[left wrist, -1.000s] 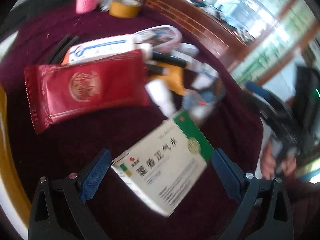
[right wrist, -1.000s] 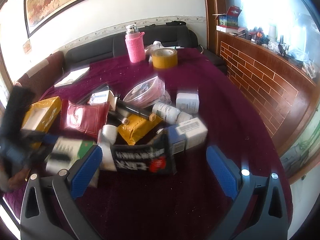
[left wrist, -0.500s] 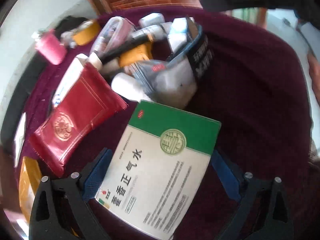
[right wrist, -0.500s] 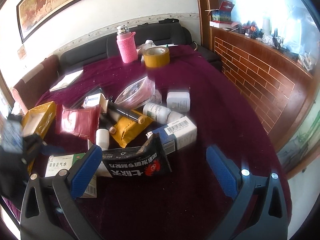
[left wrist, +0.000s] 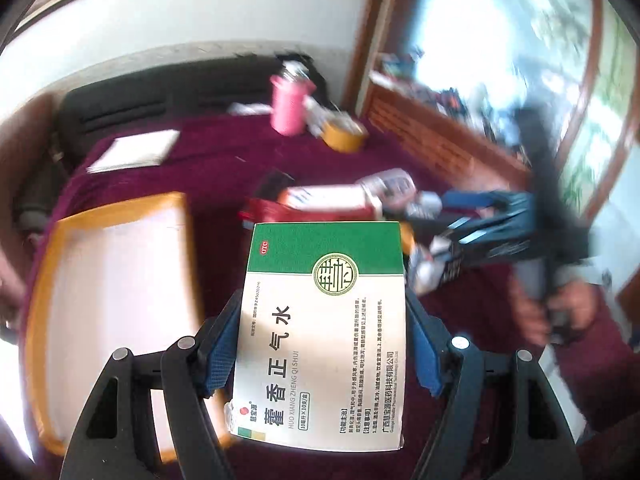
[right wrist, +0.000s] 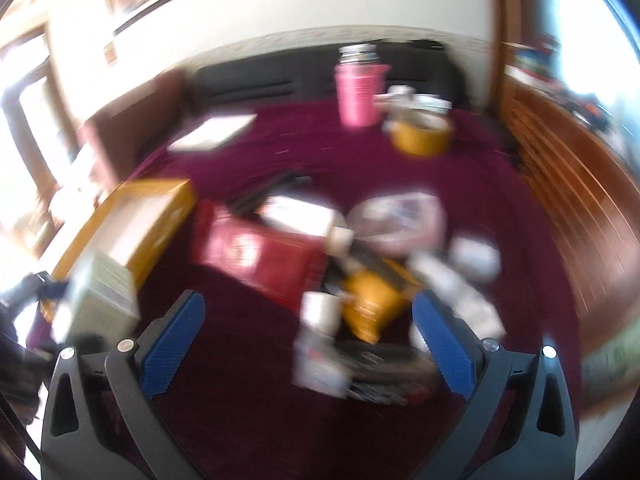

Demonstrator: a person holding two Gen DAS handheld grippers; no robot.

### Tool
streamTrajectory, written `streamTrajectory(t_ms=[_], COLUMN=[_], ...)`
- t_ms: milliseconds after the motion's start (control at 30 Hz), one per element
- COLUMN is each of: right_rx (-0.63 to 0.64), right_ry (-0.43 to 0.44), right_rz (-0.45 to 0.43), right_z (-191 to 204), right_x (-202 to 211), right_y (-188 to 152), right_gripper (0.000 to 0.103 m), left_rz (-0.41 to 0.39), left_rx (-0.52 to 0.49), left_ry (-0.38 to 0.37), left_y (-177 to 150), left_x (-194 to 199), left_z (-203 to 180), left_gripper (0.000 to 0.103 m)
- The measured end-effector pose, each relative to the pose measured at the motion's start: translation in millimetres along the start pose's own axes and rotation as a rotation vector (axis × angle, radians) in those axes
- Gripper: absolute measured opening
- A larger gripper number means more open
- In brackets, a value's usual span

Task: Organize objects
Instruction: 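Grasp the white-green medicine box with the left gripper and lift it, then carry the medicine box toward the tray with the left gripper while the right gripper grasps a black marker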

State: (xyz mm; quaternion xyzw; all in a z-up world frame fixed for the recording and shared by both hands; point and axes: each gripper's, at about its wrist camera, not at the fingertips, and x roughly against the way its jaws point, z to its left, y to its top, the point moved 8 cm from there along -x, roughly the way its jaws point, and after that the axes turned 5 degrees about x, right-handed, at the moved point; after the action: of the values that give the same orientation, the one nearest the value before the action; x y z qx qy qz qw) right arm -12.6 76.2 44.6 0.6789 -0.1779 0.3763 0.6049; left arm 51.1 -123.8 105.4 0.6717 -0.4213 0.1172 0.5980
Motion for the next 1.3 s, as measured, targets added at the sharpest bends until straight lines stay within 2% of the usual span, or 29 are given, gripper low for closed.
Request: streamTrajectory(t_ms=[67, 167, 233, 333, 467, 633, 700, 733, 800, 867, 933, 1000, 1100, 1167, 1300], right_rx=[0.125, 0.201, 0.172, 0.132, -0.002, -0.068, -0.079, -0.085, -0.098, -0.097, -0.090, -0.131, -0.151, -0.188, -0.227], right_ry=[-0.020, -0.077, -0.102, -0.098, -0.023, -0.011, -0.038, -0.052, -0.058, -0.100, -0.149, -0.142, -0.154, -0.112, -0.016], right_rz=[0.052, 0.095, 0.113, 0.176, 0.258, 0.325, 0.358, 0.380, 0.411, 0.442, 0.462, 0.427, 0.403, 0.388, 0.307], right_z=[21, 24, 13, 7, 18, 33, 34, 32, 32, 29, 25, 25, 25, 27, 40], right_x=[-28, -57, -72, -99, -142, -197, -215, -225, -239, -253, -262, -261, -255, -247, -211], right_y=[14, 35, 55, 80, 105, 121, 121, 119, 116, 110, 103, 103, 100, 96, 98], right_gripper=[0.103, 0.103, 0.103, 0.103, 0.103, 0.088, 0.073, 0.069, 0.055, 0.048, 0.036, 0.026, 0.016, 0.012, 0.012], left_rz=[-0.060, -0.116, -0.134, -0.148, -0.170, -0.157, -0.150, -0.148, -0.149, -0.147, -0.144, -0.144, -0.150, -0.158, -0.184], left_rx=[0.032, 0.048, 0.066, 0.118, 0.174, 0.226, 0.242, 0.246, 0.250, 0.253, 0.264, 0.274, 0.296, 0.307, 0.283], left_ry=[0.043, 0.137, 0.173, 0.181, 0.204, 0.199, 0.188, 0.183, 0.181, 0.176, 0.170, 0.163, 0.156, 0.161, 0.193], left_y=[3, -8, -19, -29, -31, -43, -42, -42, -43, -46, -46, -48, -48, -45, -33], left_x=[29, 62, 75, 84, 82, 79, 74, 71, 66, 62, 57, 53, 51, 52, 57], left_z=[22, 47, 63, 85, 110, 132, 144, 149, 156, 159, 160, 160, 160, 158, 154], left_gripper=[0.068, 0.068, 0.068, 0.068, 0.068, 0.068, 0.068, 0.068, 0.068, 0.068, 0.068, 0.068, 0.068, 0.068, 0.068])
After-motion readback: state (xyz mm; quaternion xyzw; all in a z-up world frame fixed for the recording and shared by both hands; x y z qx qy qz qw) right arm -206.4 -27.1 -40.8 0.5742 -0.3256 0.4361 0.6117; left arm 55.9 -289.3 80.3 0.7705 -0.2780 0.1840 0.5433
